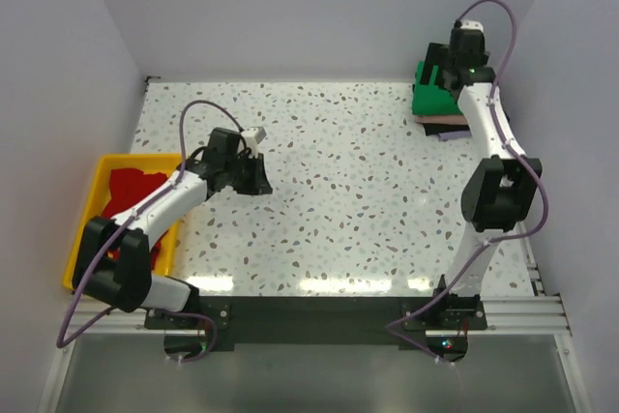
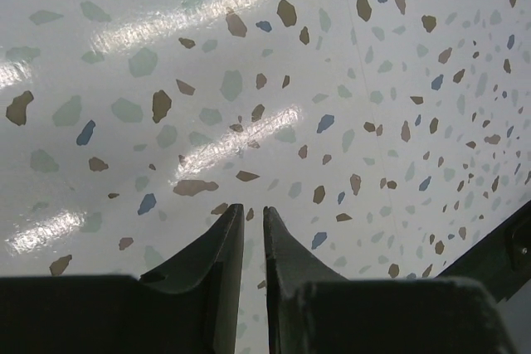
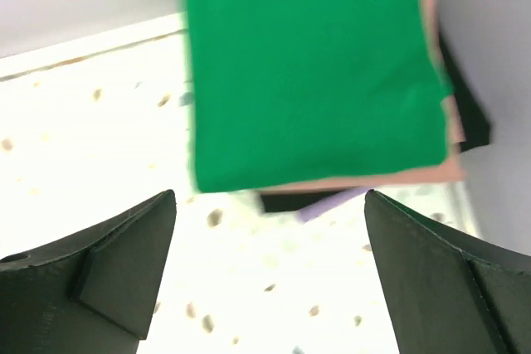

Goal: Fold and stack the t-shirts
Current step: Reset both grippers

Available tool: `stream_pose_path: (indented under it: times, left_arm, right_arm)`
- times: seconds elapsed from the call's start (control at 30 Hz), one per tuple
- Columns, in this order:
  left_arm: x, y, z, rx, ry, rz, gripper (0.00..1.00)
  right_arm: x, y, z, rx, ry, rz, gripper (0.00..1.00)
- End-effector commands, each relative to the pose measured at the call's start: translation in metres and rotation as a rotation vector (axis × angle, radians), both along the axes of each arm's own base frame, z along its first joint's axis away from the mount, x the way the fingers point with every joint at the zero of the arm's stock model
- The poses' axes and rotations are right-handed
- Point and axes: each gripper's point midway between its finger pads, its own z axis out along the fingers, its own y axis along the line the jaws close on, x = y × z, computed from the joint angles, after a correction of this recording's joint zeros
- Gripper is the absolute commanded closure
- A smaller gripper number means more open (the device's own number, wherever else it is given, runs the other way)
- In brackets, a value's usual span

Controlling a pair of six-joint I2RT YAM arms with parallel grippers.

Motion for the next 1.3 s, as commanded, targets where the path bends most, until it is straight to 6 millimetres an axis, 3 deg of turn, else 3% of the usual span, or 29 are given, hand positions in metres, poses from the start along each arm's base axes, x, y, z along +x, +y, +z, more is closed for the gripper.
stream_pose_path:
  times: [0.0,0.03,0.07,0.1,0.13,0.17,0.2,0.27,0.3,0.37,0.4,0.47,0.63,0.97,1.27]
  left_arm:
    - [0.011,0.005,0.027,-0.013,-0.106,0.022,0.8]
    - [0.011,0.005,0.032,-0.015,-0.121,0.024,0.79]
    - [0.009,0.007,0.033,-0.011,-0.123,0.03,0.79]
    - [0.008,0.01,0.036,-0.006,-0.139,0.039,0.79]
    - [0.008,0.011,0.039,-0.004,-0.149,0.045,0.79]
    - [0.006,0.013,0.038,0.001,-0.151,0.049,0.78]
    - [0.005,0.015,0.043,0.002,-0.17,0.058,0.78]
    - [0.0,0.019,0.039,0.011,-0.167,0.067,0.77]
    - [-0.002,0.021,0.041,0.015,-0.176,0.074,0.77]
    - [-0.003,0.024,0.045,0.018,-0.188,0.085,0.77]
    - [-0.003,0.025,0.05,0.014,-0.204,0.09,0.77]
    - [-0.005,0.026,0.052,0.012,-0.214,0.094,0.76]
    - [-0.008,0.028,0.057,0.004,-0.237,0.102,0.76]
    - [-0.015,0.026,0.06,-0.029,-0.259,0.098,0.76]
    - [-0.015,0.027,0.065,-0.031,-0.277,0.1,0.76]
  right_arm:
    - [-0.027,0.081,0.016,0.09,-0.072,0.117,0.01]
    - [-0.039,0.097,0.032,0.114,-0.117,0.146,0.01]
    - [-0.05,0.123,0.026,0.126,-0.106,0.193,0.01]
    - [-0.067,0.138,0.002,0.148,-0.054,0.229,0.01]
    - [-0.08,0.149,0.013,0.159,-0.083,0.253,0.01]
    - [-0.094,0.172,0.009,0.174,-0.074,0.301,0.01]
    - [-0.112,0.183,-0.016,0.187,-0.019,0.328,0.01]
    - [-0.139,0.211,-0.011,0.25,-0.036,0.406,0.01]
    - [-0.157,0.217,-0.034,0.27,0.014,0.428,0.01]
    - [-0.183,0.237,-0.028,0.358,-0.002,0.507,0.01]
    - [-0.198,0.236,-0.048,0.376,0.038,0.51,0.01]
    - [-0.215,0.239,-0.055,0.429,0.053,0.535,0.01]
    - [-0.256,0.226,-0.065,0.42,0.11,0.557,0.01]
    - [-0.284,0.212,-0.055,0.398,0.109,0.577,0.01]
    - [-0.286,0.212,-0.045,0.403,0.067,0.59,0.01]
